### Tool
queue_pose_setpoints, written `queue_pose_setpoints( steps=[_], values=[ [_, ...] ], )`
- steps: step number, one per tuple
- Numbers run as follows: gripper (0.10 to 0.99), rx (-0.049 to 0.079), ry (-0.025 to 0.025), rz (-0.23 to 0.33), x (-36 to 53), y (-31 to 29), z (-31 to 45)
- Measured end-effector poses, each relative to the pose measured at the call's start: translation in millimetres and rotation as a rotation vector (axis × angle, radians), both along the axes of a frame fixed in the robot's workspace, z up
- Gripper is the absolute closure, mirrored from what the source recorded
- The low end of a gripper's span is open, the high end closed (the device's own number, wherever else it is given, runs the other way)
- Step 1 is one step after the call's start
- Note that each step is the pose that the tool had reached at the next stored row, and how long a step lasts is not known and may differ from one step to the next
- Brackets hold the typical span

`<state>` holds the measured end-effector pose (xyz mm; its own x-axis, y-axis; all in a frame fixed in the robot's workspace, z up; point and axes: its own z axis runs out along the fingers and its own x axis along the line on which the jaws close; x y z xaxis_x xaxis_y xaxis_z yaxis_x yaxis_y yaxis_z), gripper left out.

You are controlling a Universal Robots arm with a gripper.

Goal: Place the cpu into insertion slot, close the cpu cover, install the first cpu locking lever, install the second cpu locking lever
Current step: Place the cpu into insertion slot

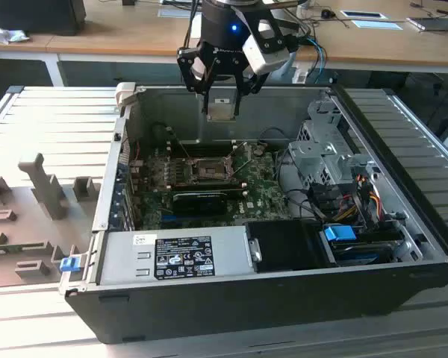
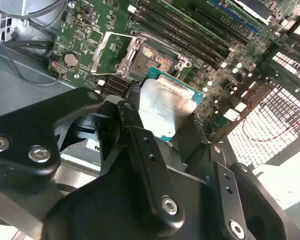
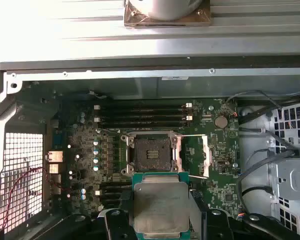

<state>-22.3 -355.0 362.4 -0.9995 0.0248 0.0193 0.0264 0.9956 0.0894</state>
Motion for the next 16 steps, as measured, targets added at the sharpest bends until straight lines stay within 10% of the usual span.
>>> queue_pose_setpoints(
  steps=[16],
  values=[
    [0.553, -0.003, 0.0002, -0.083, 0.0, 0.0, -2.7]
  ],
)
